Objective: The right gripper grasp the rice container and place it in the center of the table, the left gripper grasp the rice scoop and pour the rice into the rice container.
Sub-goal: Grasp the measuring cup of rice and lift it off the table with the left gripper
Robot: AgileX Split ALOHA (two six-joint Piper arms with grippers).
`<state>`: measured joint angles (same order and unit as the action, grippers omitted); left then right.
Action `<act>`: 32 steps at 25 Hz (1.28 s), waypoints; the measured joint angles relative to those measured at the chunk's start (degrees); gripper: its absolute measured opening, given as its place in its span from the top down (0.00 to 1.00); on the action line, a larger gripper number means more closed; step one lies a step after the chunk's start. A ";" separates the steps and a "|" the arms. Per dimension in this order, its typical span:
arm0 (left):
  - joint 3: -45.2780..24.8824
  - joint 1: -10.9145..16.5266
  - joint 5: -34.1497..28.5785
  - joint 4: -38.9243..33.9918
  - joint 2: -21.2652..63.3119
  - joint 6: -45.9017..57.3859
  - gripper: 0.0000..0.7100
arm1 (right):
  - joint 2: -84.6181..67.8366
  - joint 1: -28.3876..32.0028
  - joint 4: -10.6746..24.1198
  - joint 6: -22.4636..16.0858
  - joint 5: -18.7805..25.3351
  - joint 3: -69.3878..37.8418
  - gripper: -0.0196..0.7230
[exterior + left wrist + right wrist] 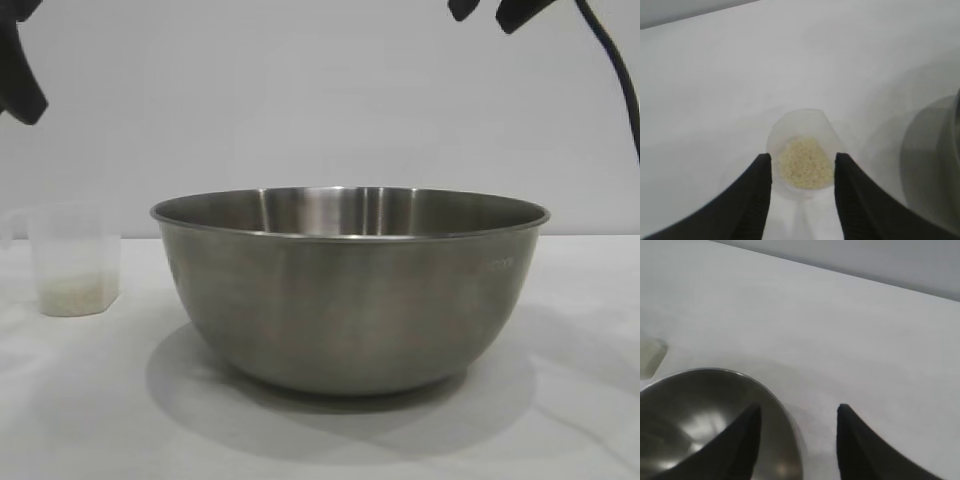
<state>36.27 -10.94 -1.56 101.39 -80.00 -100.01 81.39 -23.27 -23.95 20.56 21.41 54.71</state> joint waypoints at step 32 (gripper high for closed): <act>-3.84 3.55 -10.05 -26.37 -5.53 33.08 0.68 | 0.00 0.00 0.49 0.00 3.22 -0.21 0.57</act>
<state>32.43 -7.39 -11.61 75.02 -85.53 -66.93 81.39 -23.27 -23.46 20.56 24.62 54.50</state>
